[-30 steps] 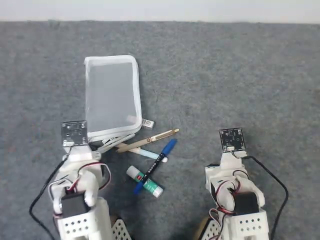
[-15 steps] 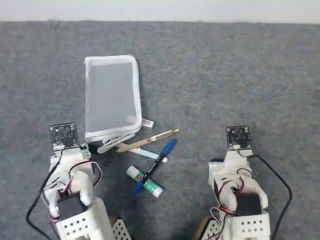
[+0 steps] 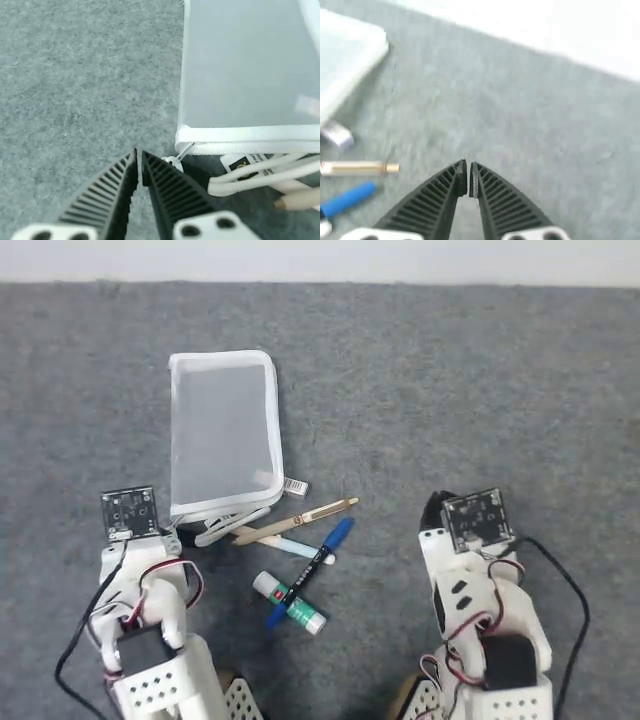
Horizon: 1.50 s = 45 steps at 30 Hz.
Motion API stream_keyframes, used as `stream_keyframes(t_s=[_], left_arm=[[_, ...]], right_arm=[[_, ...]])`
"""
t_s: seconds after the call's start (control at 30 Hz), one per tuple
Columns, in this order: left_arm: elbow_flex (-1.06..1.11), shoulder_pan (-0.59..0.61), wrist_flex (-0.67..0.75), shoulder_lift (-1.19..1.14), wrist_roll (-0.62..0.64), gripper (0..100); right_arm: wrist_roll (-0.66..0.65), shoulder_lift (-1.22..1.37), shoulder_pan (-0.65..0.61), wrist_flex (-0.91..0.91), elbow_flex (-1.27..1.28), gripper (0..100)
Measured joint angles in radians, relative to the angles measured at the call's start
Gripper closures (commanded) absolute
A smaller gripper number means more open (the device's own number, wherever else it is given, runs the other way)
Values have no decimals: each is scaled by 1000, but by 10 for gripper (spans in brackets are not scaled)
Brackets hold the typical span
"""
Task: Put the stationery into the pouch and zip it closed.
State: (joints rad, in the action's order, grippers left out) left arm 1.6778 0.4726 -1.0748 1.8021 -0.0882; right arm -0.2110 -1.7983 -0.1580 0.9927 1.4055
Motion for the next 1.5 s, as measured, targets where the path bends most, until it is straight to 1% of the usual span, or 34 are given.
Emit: stream_keyframes(t_s=[0.17, 0.23, 0.37, 0.57, 0.7, 0.77, 0.87, 0.93, 1.07, 1.27, 1.4, 1.5], left_arm=[[0, 0, 0, 0, 0, 988], [0, 2, 0, 0, 0, 988], [0, 6, 0, 0, 0, 988], [0, 21, 0, 0, 0, 987], [0, 68, 37, 0, 0, 987], [0, 66, 49, 0, 2, 987], [0, 66, 51, 0, 2, 949], [0, 69, 54, 0, 2, 913], [0, 72, 54, 0, 2, 863], [20, 69, 54, 0, 2, 857], [20, 69, 54, 0, 2, 857], [20, 69, 54, 0, 2, 858]], right_arm=[[-3, 9, -114, 0, -112, 990], [-3, 75, -169, 0, -164, 989], [2, 239, -233, 0, -264, 987], [86, 537, -342, 0, -399, 864], [167, 690, -428, 0, -451, 858], [189, 756, -482, 0, -476, 858], [199, 855, -568, -17, -509, 857], [221, 918, -605, -61, -523, 855], [288, 1042, -657, -172, -529, 857], [302, 1221, -709, -342, -529, 864], [302, 1369, -710, -402, -588, 950], [302, 1487, -712, -410, -671, 967]])
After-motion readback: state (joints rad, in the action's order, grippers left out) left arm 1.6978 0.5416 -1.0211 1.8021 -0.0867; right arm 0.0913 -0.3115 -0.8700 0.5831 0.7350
